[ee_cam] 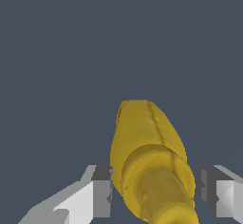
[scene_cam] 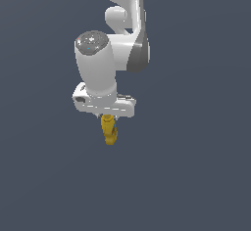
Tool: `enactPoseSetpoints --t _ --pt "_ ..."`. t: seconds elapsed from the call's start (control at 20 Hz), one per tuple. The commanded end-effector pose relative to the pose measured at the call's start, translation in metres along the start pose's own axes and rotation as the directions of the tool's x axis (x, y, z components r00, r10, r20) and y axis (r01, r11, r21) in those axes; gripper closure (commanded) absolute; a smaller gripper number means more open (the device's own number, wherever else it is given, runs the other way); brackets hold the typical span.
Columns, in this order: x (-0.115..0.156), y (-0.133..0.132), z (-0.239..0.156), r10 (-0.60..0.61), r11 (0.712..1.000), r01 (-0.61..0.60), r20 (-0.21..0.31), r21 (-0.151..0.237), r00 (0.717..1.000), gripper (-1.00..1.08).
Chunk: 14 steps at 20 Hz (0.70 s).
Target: Pick up the object and move it to a goal position.
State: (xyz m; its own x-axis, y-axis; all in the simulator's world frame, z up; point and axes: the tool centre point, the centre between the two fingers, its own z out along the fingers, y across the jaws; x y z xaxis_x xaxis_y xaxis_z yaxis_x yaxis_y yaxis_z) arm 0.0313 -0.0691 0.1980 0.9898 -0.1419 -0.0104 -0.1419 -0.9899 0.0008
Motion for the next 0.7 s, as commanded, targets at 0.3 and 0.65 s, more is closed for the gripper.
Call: enactPoseSetpoints --t 0.3,0.65 --pt "-0.020 -0.013 -0.080 0.000 1.000 0.000 -0.010 0.000 1.000 1.08" --pt "-0.043 -0.027 -0.161 0.000 1.000 0.000 -0.010 0.000 1.000 1.08"
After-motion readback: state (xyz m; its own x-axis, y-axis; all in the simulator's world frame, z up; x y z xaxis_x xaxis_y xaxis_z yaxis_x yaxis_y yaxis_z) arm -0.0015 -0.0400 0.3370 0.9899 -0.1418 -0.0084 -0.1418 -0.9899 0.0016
